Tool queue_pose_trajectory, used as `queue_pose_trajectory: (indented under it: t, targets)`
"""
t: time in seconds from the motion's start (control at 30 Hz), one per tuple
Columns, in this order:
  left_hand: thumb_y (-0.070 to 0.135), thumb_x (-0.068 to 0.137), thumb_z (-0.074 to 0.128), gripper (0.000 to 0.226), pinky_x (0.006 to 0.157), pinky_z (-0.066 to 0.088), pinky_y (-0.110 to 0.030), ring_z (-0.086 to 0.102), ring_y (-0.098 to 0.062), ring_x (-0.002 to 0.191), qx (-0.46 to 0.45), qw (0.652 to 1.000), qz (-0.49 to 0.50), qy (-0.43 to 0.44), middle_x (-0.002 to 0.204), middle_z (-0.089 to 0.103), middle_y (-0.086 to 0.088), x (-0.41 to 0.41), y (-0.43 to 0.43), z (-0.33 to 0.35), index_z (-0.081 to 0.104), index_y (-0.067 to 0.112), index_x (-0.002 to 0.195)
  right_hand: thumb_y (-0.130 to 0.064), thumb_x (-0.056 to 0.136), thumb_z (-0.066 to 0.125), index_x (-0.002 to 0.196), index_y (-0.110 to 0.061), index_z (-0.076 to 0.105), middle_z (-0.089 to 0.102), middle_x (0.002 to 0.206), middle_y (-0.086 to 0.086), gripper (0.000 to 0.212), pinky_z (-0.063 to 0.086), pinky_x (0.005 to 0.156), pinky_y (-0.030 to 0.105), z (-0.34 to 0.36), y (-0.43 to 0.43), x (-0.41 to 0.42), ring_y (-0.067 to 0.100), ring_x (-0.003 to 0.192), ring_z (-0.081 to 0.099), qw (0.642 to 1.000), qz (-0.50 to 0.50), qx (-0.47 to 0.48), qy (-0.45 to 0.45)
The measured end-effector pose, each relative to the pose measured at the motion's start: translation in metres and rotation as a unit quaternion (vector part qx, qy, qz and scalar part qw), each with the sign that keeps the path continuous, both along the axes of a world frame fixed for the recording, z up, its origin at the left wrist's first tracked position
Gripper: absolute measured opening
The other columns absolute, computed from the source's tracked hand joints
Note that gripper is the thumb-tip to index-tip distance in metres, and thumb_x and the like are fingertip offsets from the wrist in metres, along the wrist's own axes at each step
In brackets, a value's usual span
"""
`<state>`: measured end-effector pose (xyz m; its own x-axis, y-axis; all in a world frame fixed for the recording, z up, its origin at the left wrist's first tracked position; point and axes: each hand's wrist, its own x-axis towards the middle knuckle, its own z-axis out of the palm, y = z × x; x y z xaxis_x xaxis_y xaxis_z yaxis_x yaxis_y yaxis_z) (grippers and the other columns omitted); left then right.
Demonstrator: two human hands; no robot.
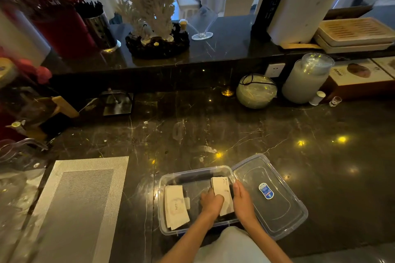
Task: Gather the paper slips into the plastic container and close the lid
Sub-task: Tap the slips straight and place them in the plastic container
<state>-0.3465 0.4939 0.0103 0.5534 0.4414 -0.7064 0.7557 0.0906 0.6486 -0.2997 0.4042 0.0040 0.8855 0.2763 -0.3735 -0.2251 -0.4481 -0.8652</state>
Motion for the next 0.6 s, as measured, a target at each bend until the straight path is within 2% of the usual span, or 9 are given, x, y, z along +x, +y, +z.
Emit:
queue_pose_trajectory:
  t: [0.1,0.2,0.33,0.47,0.53,0.6]
  targets:
    - [0.014,0.089,0.054,0.033,0.094,0.055,-0.039,0.058,-0.023,0.109,-0.003,1.000,-0.025,-0.009,0.125,0.057,-0.006,-0.003,0.001,0.000,0.061,0.024,0.120,-0.023,0.107,0.030,0.139,-0.011,0.051,0.060,0.133,0.010,0.040,0.046,0.098,0.030,0.001,0.000,0.000,0.022,0.121,0.058,1.000,-0.010,0.001,0.006]
    - [0.014,0.093,0.055,0.023,0.091,0.056,-0.034,0.062,-0.020,0.108,0.010,1.000,-0.004,-0.026,0.115,0.066,-0.003,-0.004,0.005,-0.001,0.065,0.023,0.112,-0.025,0.107,0.029,0.138,-0.011,0.052,0.060,0.132,0.012,0.040,0.048,0.103,0.038,-0.001,0.000,0.001,0.025,0.122,0.058,1.000,-0.006,-0.008,0.014]
    - [0.017,0.094,0.054,0.021,0.084,0.057,-0.029,0.061,-0.016,0.101,-0.010,0.999,-0.032,-0.040,0.114,0.066,-0.002,-0.006,0.006,0.002,0.061,0.029,0.109,-0.026,0.107,0.030,0.134,-0.011,0.054,0.063,0.128,0.011,0.039,0.049,0.095,0.031,-0.002,0.000,0.000,0.023,0.116,0.061,1.000,-0.010,-0.009,0.012]
    - [0.022,0.097,0.050,0.021,0.096,0.053,-0.037,0.061,-0.016,0.107,-0.011,0.996,-0.072,-0.055,0.114,0.066,0.002,-0.012,0.017,0.005,0.060,0.030,0.114,-0.025,0.107,0.031,0.130,-0.009,0.056,0.064,0.122,0.012,0.038,0.052,0.098,0.039,-0.003,0.000,0.001,0.026,0.115,0.062,1.000,0.000,-0.022,0.011]
    - [0.022,0.098,0.048,0.019,0.089,0.053,-0.029,0.059,-0.012,0.102,0.018,0.995,-0.091,-0.046,0.104,0.061,0.010,-0.020,0.025,0.004,0.056,0.028,0.114,-0.025,0.107,0.031,0.130,-0.008,0.055,0.064,0.122,0.013,0.038,0.051,0.096,0.038,-0.003,-0.001,0.002,0.026,0.116,0.062,1.000,0.005,-0.024,0.013]
    - [0.015,0.096,0.049,0.028,0.082,0.054,-0.026,0.059,-0.012,0.096,0.055,0.992,-0.106,-0.033,0.102,0.059,0.010,-0.032,0.033,-0.001,0.054,0.024,0.123,-0.024,0.107,0.031,0.131,-0.008,0.054,0.064,0.123,0.014,0.038,0.051,0.096,0.038,-0.003,-0.002,0.002,0.026,0.116,0.061,1.000,0.008,-0.024,0.013]
